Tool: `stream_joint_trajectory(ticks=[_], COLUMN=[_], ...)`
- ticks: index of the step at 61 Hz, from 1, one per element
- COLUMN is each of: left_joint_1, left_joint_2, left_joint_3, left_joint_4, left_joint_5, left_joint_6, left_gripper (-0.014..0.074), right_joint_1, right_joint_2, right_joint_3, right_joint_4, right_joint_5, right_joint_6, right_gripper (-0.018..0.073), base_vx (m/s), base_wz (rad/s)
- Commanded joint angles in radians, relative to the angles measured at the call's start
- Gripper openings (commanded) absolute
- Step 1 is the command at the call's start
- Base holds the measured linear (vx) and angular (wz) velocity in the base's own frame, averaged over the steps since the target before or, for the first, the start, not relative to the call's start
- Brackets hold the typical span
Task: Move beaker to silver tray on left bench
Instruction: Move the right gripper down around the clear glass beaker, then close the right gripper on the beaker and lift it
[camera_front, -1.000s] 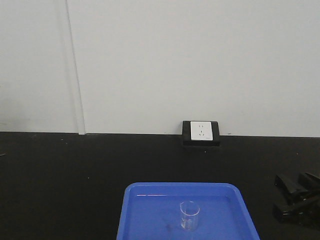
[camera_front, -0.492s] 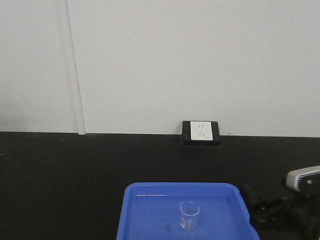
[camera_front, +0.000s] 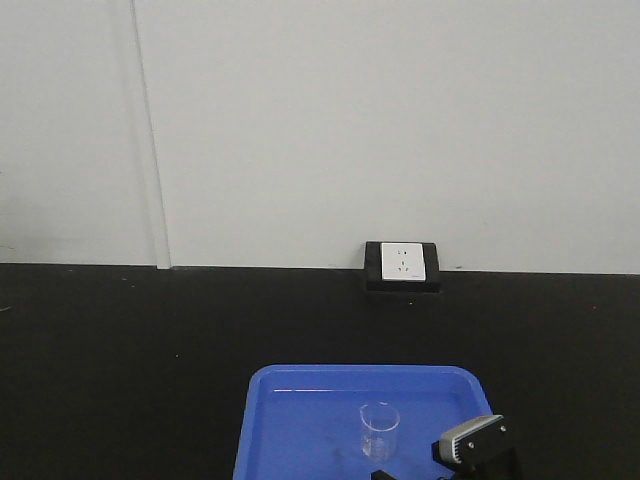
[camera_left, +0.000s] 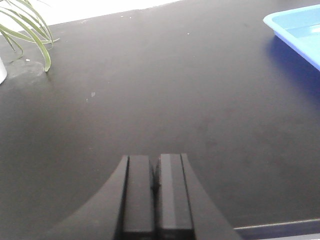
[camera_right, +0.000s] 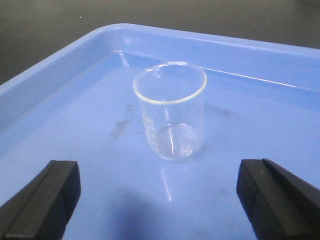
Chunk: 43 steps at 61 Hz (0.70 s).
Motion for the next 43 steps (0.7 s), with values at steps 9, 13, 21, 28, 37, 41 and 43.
stream_joint_trajectory(ticks=[9,13,21,28,37,41,43], left_joint_1=[-0.007,-0.007,-0.007,-0.007,-0.007,-0.007,-0.007], left_joint_2=[-0.007,-0.007,-0.007,-0.007,-0.007,-0.007,-0.007], left_joint_3=[0.020,0.020,0.020,0.020,0.020,0.020,0.020], left_joint_4=[0.003,0.003,0.003,0.003,0.003,0.003,0.003], left_joint_5=[-0.078,-0.078,-0.078,-0.078,-0.078,-0.078,-0.078], left_joint_6=[-0.002,-0.002,-0.002,-0.002,-0.002,-0.002,-0.002], left_gripper=[0.0001,0.0001,0.0001,0.0001,0.0001,0.0001,0.0001], right_joint_1=[0.022,0.034,0.051,0.063,0.067,0.067,0.067], right_joint_2=[0.069,0.094,0.142,0.171,0.174,0.174,0.174], right_joint_3=[-0.162,-0.204,-0.291,-0.358,-0.385,-0.386,-0.386], right_joint_4=[-0.033,-0.028,-0.006,0.030,0.111,0.136,0.148], right_joint_5=[-0.105,-0.100,-0.067,-0.020,0.002,0.001,0.001], right_joint_6=[0.007,0.006,0.006,0.007,0.007,0.000,0.000], right_gripper=[0.0662,0.0659,0.0651,0.0610,0.0435,0.0333,0.0263], base_vx=[0.00,0.00,0.00,0.00,0.00,0.00,0.00], base_wz=[0.00,0.00,0.00,0.00,0.00,0.00,0.00])
